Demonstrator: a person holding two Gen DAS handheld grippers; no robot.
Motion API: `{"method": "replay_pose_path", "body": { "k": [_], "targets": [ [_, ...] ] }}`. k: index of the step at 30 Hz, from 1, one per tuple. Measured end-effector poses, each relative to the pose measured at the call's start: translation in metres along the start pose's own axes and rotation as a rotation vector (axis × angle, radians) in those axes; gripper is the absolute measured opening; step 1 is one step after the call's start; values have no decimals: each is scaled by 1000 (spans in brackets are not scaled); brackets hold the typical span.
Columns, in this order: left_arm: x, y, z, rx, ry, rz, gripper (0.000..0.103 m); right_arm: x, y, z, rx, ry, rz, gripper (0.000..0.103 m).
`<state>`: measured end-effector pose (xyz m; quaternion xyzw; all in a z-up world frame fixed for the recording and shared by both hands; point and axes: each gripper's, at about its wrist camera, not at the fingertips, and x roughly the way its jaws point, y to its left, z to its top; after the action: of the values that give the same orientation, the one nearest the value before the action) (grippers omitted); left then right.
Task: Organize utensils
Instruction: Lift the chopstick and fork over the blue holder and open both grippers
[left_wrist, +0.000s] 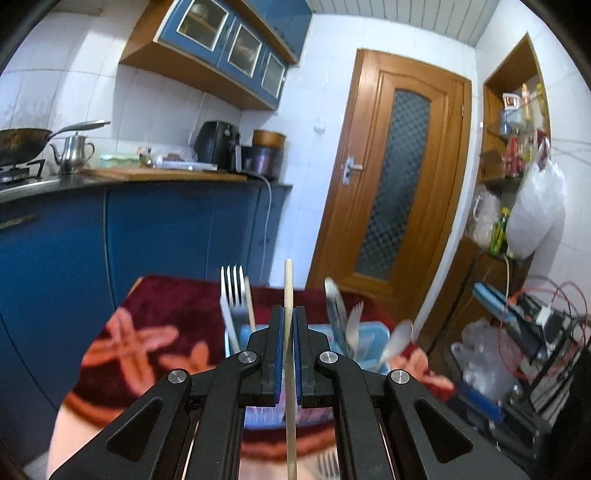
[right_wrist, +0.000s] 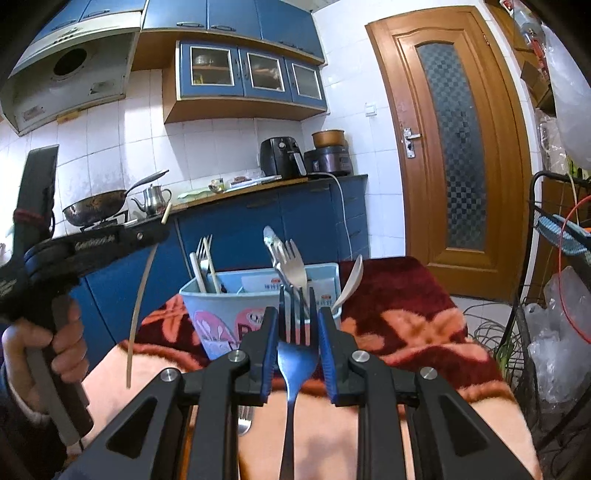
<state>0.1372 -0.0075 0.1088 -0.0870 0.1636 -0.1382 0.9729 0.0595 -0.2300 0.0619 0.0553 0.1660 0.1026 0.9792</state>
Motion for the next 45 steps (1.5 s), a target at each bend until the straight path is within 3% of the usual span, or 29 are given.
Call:
{"method": "replay_pose_path", "body": {
  "k": [8, 9, 10, 14, 23, 33, 40, 45],
  "targets": [
    [13, 5, 33, -29, -165, 44, 5, 3, -3, 23, -16, -40, -12, 21],
    [14, 8, 38, -51, -196, 64, 5, 3, -4, 25, -18, -46, -15, 19],
    [16, 11, 42, -74, -222, 71, 4, 4, -4, 28, -20, -51, -18, 5],
    [23, 21, 50, -128, -298, 101, 4, 12, -3, 35, -41, -56, -26, 4],
    [53, 28, 41, -148, -334, 162, 5, 25, 0, 40, -66, -45, -22, 3],
    [70, 36, 19, -141, -300, 186, 5, 12, -7, 78, -75, -145, -65, 4],
    [65, 32, 39, -157, -377, 173, 5, 11, -7, 99, -80, -203, -90, 4],
    [74, 22, 34, -114, -410, 209, 5, 30, -3, 98, -98, -170, -86, 3]
  ]
}}
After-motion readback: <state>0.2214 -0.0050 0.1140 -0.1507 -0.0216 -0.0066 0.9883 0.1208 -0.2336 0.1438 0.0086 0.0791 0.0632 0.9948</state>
